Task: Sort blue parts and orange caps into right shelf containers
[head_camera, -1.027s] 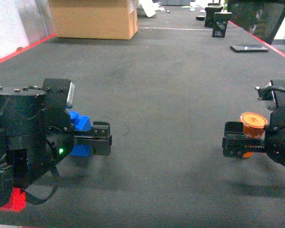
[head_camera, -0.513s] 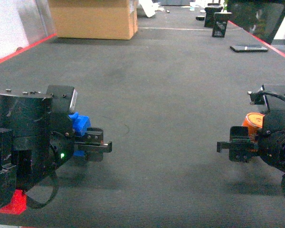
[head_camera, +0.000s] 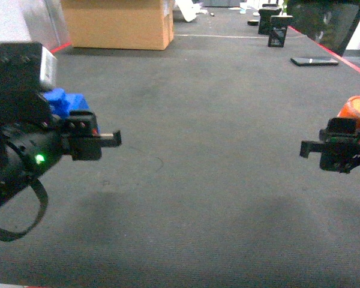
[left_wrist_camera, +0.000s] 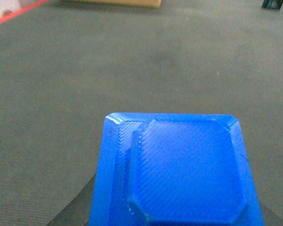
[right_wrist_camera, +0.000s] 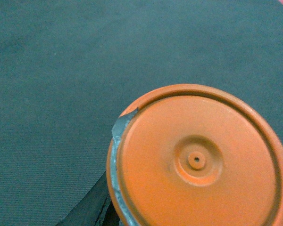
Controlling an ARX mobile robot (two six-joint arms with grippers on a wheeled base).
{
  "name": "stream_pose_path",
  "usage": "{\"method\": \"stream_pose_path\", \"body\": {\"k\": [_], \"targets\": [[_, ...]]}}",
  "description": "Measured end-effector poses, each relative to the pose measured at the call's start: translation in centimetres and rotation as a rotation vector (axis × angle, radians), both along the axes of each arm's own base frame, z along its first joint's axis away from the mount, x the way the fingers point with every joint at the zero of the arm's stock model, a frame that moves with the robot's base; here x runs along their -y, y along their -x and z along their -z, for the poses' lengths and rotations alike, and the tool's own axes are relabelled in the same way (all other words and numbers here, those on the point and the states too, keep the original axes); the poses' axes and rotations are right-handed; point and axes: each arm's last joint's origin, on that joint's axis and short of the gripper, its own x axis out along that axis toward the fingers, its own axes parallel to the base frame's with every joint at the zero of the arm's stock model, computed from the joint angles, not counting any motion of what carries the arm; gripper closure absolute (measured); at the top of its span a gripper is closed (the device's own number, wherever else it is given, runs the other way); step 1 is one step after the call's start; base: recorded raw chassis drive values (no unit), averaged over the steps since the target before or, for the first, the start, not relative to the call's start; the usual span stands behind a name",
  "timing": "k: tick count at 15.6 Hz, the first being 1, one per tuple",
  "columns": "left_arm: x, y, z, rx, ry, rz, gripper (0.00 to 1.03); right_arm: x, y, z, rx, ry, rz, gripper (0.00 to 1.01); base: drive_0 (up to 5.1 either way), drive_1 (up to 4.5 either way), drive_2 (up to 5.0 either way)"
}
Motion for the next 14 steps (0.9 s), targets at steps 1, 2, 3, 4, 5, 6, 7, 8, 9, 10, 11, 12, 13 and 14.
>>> {"method": "stream_pose_path", "body": {"k": [1, 2, 3, 4, 5, 6, 7, 8, 9, 10, 11, 12, 13, 14], "targets": [[-0.4, 1.0, -1.1, 0.031, -0.012, -0.009, 0.61, 0.1, 1.3, -1.1, 0.030, 0.011, -0.002, 0.57, 0.0, 0.00, 0.0], [-1.2, 2.6, -2.4, 0.063, -0.030, -0.027, 0.61, 0.1, 2.8, -2.0, 0.053, 0.021, -0.011, 0.57, 0.0, 0.00, 0.0], [-2.4, 6.0, -4.7, 0.120, -0.050, -0.056, 0.61, 0.6, 6.1, -3.7, 0.094, 0.042, -0.010, 0.57, 0.0, 0.00, 0.0], [-3.4, 10.6, -7.8, 0.201, -0.064, -0.078, 0.61, 1.9, 10.6, -7.0, 0.190, 0.045, 0.018, 0.57, 0.0, 0.00, 0.0], [-3.7, 11.9, -9.1, 0.239, -0.058, -0.086, 0.61, 2.2, 12.1, -8.5, 0.250, 0.034, 0.027, 0.57, 0.0, 0.00, 0.0], [-3.9, 12.6, -9.9, 0.269, -0.047, -0.093, 0.61, 2.4, 13.0, -9.5, 0.294, 0.022, 0.032, 0.57, 0.0, 0.00, 0.0], [-4.2, 13.5, -10.9, 0.318, -0.026, -0.111, 0.61, 2.4, 14.0, -10.5, 0.343, 0.014, 0.058, 0.57, 0.0, 0.00, 0.0], [-4.3, 13.9, -11.5, 0.352, 0.000, -0.127, 0.61, 2.4, 14.3, -10.8, 0.362, 0.008, 0.060, 0.57, 0.0, 0.00, 0.0], [-4.4, 13.9, -11.7, 0.360, 0.009, -0.130, 0.61, 2.3, 14.3, -10.8, 0.367, 0.007, 0.058, 0.57, 0.0, 0.00, 0.0], [-4.3, 13.9, -11.6, 0.358, 0.010, -0.129, 0.61, 2.3, 14.3, -10.8, 0.359, 0.011, 0.058, 0.57, 0.0, 0.00, 0.0], [-4.3, 13.7, -11.2, 0.317, -0.001, -0.116, 0.61, 2.3, 14.1, -10.5, 0.338, 0.018, 0.057, 0.57, 0.0, 0.00, 0.0], [-4.7, 13.9, -10.8, 0.205, -0.030, -0.044, 0.61, 2.7, 14.5, -9.9, 0.285, 0.045, -0.012, 0.57, 0.0, 0.00, 0.0], [-5.2, 14.7, -10.3, 0.179, -0.028, -0.015, 0.61, 3.2, 15.0, -9.3, 0.291, 0.045, -0.032, 0.57, 0.0, 0.00, 0.0], [-5.6, 15.2, -9.7, 0.179, -0.027, -0.011, 0.61, 3.6, 15.4, -8.8, 0.294, 0.046, -0.032, 0.57, 0.0, 0.00, 0.0]]}}
